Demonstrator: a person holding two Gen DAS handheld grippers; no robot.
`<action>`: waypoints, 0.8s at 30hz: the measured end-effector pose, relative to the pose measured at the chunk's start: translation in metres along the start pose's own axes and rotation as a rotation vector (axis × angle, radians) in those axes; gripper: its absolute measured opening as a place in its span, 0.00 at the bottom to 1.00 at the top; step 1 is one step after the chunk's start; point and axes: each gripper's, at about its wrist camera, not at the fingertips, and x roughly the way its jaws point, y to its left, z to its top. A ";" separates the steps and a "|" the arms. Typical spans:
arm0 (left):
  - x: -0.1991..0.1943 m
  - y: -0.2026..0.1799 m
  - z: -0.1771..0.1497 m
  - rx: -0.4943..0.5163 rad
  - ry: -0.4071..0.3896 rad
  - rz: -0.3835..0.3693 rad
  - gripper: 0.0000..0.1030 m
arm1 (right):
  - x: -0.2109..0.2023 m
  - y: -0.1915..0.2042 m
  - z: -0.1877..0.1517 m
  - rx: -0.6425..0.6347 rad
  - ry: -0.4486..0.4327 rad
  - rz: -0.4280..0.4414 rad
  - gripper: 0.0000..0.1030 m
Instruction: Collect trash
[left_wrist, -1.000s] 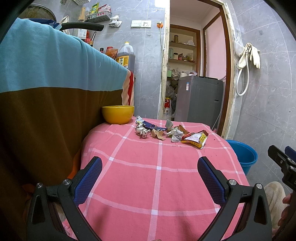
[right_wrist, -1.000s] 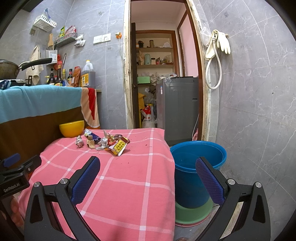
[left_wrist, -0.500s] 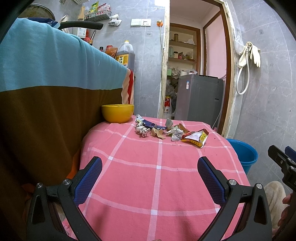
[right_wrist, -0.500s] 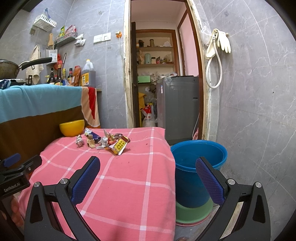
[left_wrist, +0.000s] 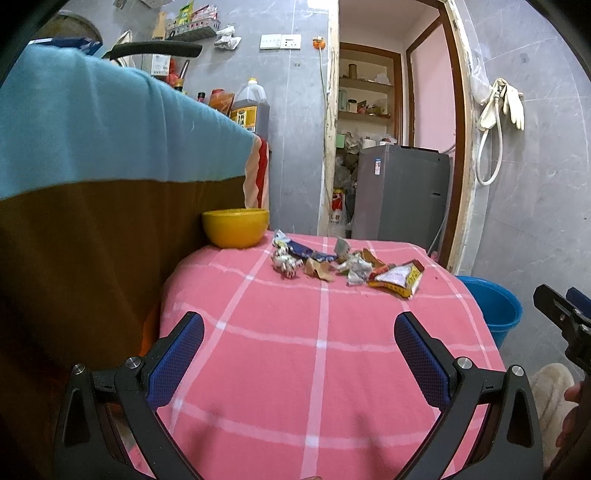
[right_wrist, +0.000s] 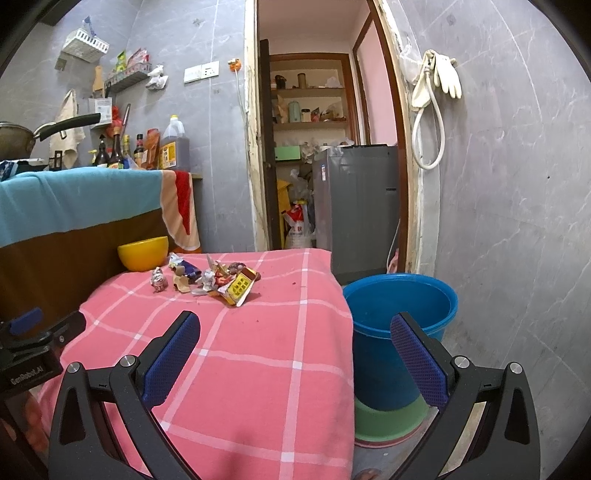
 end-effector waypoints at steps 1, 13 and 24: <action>0.003 0.001 0.003 0.001 -0.003 0.003 0.98 | 0.003 0.000 0.002 0.001 0.003 0.010 1.00; 0.058 0.017 0.049 -0.045 -0.021 0.051 0.98 | 0.060 0.003 0.040 -0.024 -0.005 0.087 1.00; 0.129 0.037 0.078 -0.022 0.054 0.047 0.98 | 0.131 0.016 0.066 -0.031 0.035 0.152 1.00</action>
